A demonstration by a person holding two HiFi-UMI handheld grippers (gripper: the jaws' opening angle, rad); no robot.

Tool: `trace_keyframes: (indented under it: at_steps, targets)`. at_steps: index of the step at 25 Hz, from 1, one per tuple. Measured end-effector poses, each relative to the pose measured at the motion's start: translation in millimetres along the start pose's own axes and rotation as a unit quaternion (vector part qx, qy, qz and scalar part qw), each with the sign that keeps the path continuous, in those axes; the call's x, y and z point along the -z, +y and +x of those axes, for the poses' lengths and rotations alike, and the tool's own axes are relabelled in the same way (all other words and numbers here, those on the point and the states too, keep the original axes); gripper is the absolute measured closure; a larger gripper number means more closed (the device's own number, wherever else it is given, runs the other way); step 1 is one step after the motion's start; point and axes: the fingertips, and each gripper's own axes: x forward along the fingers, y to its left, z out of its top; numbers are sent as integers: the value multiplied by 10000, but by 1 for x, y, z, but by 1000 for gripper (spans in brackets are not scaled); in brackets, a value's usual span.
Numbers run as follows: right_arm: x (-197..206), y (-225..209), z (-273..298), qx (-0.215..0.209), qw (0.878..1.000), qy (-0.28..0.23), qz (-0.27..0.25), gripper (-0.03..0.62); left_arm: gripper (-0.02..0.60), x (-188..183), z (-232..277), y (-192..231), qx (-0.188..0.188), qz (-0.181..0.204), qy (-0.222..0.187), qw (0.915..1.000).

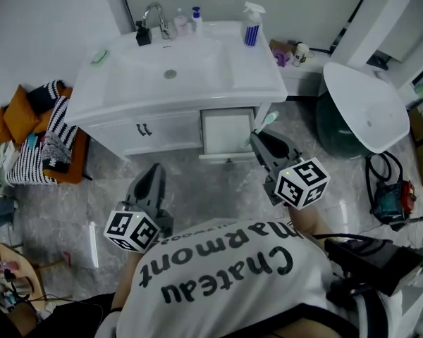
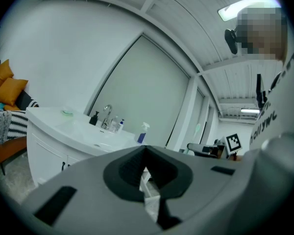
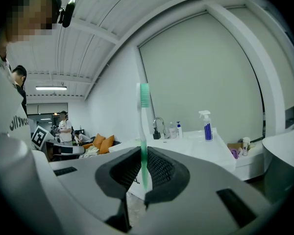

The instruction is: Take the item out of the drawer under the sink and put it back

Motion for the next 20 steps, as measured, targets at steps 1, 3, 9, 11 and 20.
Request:
trace_keyframes:
  at_steps: [1, 3, 9, 11, 20]
  targets:
    - [0, 0, 0, 5, 10000, 3, 9, 549, 575, 0, 0, 0, 2, 0, 3, 10000]
    - [0, -1, 0, 12, 10000, 9, 19, 549, 575, 0, 0, 0, 6, -6, 4, 10000]
    - [0, -1, 2, 38, 10000, 36, 9, 549, 575, -1, 0, 2, 3, -36, 0, 10000]
    - [0, -1, 2, 49, 10000, 39, 0, 549, 575, -1, 0, 3, -3, -44, -5, 10000]
    - [-3, 2, 4, 70, 10000, -24, -47, 549, 575, -3, -5, 6, -61, -79, 5, 9999]
